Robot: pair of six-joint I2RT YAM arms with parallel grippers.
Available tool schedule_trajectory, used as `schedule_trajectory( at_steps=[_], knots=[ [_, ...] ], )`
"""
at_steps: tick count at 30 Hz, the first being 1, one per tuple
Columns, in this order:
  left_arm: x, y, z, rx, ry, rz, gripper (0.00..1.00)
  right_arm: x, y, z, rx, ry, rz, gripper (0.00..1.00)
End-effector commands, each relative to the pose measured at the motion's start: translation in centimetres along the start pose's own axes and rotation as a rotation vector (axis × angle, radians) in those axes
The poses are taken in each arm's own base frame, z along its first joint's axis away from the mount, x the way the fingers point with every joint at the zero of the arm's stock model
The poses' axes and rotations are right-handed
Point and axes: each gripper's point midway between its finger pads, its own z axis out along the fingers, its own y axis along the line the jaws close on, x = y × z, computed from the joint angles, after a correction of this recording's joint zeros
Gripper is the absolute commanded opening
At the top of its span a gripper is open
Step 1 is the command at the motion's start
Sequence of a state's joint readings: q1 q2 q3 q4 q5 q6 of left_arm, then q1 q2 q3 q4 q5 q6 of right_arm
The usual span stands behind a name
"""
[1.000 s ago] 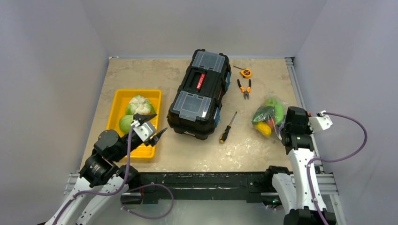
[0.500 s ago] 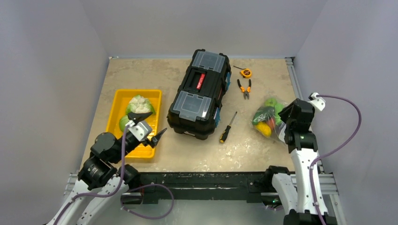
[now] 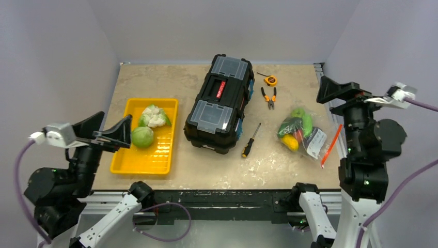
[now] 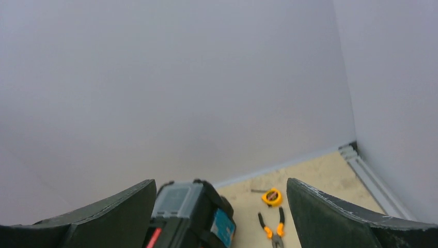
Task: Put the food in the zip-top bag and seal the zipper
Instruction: Reset both arms
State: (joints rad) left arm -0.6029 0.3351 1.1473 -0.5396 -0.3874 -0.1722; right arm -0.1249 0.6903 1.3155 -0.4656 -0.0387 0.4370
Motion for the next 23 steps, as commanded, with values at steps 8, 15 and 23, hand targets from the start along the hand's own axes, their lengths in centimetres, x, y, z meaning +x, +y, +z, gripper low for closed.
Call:
schedule_trajectory(
  at_steps=[8, 15, 23],
  knots=[
    [-5.9, 2.2, -3.5, -0.088, -0.098, -0.112, 1.00, -7.9, 0.5, -3.9, 0.109, -0.172, -0.007, 0.99],
    [-6.5, 1.6, -3.8, -0.055, -0.092, -0.134, 1.00, -9.1, 0.8, -5.4, 0.105, -0.223, 0.009, 0.99],
    [-6.0, 1.2, -3.5, -0.045, -0.065, -0.126, 1.00, -9.5, 0.4, -6.7, 0.118, -0.267, 0.013, 0.99]
  ],
)
